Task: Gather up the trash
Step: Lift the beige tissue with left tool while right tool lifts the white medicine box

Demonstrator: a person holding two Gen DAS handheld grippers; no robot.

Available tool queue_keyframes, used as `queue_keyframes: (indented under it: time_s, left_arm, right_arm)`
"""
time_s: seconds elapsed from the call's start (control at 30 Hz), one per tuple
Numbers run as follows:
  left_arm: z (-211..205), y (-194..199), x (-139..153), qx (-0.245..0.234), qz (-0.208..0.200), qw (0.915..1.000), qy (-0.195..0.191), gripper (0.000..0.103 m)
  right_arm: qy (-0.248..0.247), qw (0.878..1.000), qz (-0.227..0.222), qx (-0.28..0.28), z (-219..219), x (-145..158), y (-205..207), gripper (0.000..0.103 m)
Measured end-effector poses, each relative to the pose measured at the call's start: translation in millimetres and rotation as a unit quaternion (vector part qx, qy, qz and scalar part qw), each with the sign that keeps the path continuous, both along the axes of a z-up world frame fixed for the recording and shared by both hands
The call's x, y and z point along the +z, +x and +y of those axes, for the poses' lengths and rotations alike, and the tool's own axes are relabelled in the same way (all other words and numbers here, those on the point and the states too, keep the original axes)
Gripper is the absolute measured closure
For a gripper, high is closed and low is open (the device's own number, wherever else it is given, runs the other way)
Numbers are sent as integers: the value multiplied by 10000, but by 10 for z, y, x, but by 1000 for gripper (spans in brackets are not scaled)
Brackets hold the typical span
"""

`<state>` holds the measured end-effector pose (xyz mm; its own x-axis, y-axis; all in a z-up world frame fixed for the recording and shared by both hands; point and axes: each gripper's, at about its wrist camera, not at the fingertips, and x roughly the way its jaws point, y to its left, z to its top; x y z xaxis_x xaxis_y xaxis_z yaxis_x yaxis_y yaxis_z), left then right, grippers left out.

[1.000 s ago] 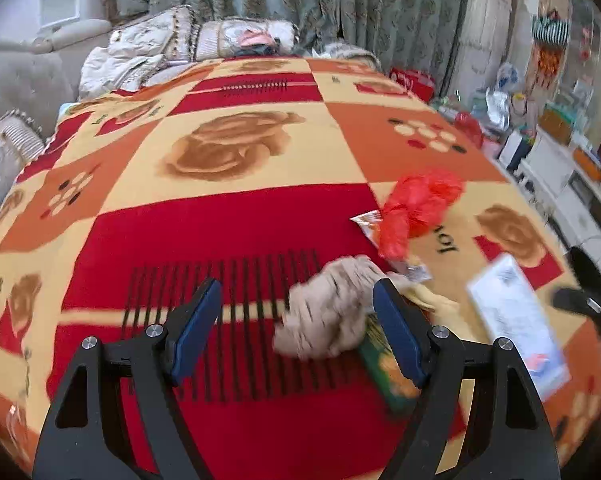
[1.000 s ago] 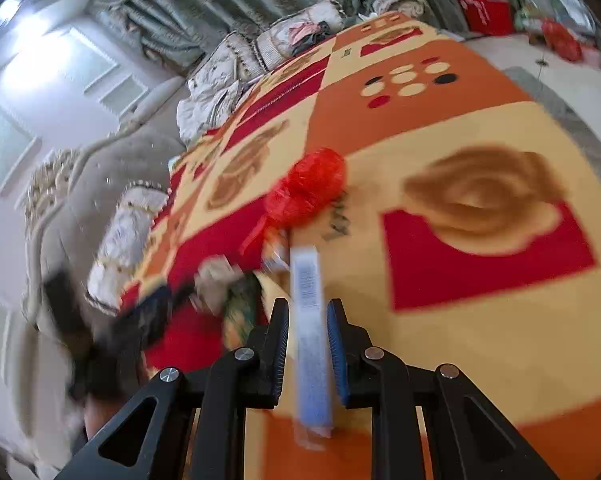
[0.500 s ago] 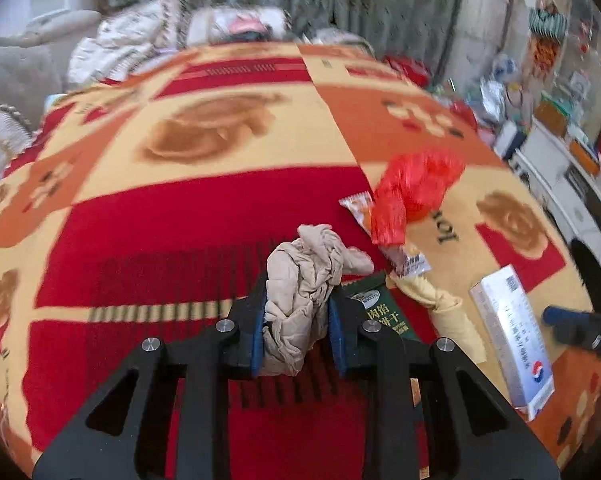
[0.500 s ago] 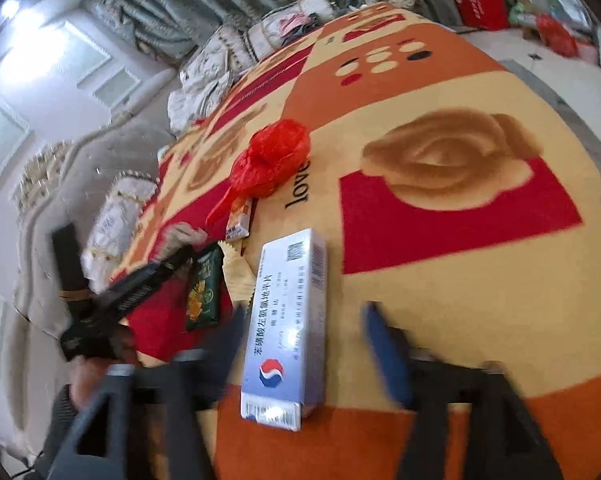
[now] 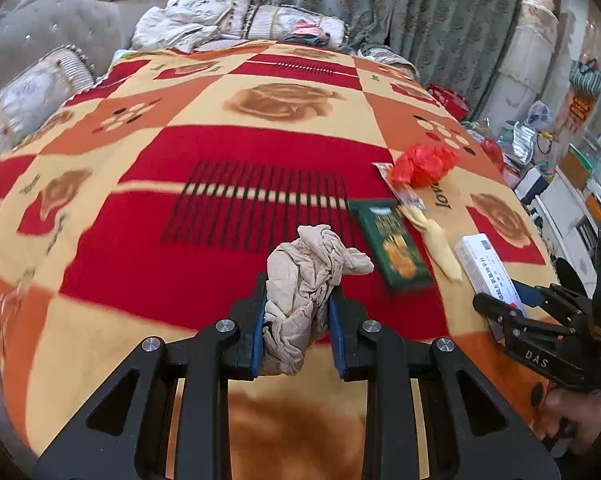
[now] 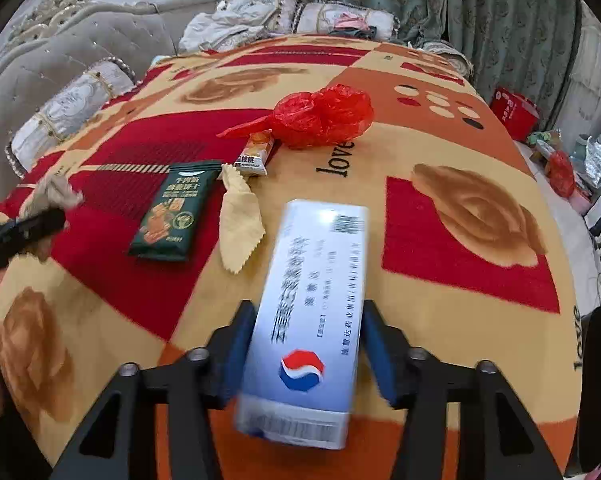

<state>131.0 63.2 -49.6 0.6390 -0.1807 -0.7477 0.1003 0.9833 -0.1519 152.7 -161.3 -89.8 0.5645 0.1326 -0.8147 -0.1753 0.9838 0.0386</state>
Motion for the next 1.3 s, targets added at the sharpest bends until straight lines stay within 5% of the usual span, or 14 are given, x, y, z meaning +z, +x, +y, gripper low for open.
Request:
queue_keyframes:
  time_s: [0.47,1.3]
  left_arm:
    - [-400,-594,204,-466,-242,9986,108,79]
    - [-475,-799,279,-673,-285,9973,32,79]
  right_arm:
    - [586,9956,-505,-520,-347,670,-801,58]
    - [438,9953,-490,-711,-480,774,-1245,58]
